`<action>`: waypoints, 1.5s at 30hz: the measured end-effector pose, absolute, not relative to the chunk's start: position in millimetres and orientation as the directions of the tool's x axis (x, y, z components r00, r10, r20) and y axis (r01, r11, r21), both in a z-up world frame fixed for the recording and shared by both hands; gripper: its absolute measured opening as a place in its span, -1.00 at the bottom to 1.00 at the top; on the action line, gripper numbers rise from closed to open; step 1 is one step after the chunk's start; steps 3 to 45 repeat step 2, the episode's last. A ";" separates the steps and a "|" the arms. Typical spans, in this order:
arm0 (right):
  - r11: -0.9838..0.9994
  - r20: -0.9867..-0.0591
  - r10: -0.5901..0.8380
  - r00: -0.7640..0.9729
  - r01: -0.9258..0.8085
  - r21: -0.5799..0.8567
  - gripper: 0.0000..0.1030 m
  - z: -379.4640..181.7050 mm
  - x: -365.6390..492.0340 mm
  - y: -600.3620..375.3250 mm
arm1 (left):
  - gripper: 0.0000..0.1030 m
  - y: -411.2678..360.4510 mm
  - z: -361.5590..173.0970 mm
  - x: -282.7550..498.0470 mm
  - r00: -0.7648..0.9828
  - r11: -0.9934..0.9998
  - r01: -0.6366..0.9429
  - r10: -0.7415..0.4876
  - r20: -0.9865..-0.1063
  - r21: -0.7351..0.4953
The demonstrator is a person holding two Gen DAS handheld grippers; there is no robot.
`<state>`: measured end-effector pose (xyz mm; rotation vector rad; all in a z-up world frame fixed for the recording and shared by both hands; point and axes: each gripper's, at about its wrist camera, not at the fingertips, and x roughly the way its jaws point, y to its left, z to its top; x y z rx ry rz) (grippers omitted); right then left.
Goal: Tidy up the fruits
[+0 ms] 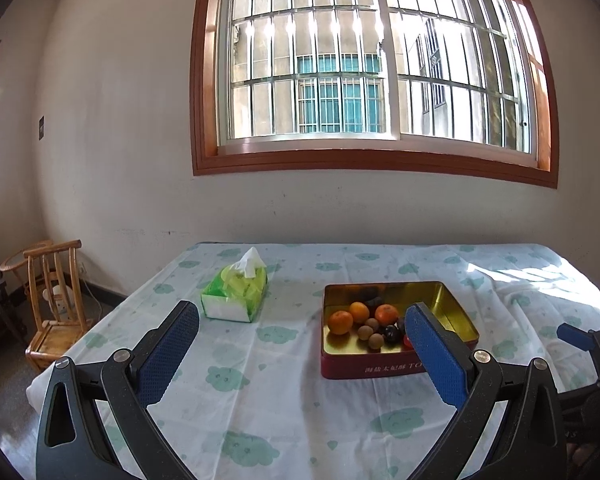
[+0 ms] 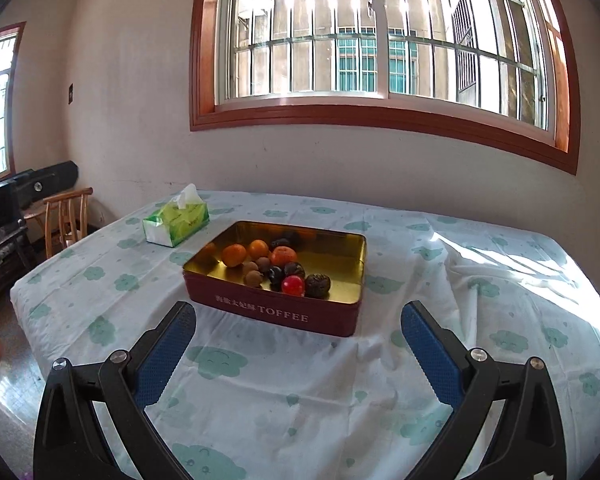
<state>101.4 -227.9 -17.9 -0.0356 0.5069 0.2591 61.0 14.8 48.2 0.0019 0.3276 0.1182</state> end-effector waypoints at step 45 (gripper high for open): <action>0.978 -0.536 0.190 0.823 -0.208 0.027 0.98 -33.0 122.1 -250.0 | 0.99 13.6 46.5 67.8 0.936 0.993 -0.114 0.117 -0.331 0.029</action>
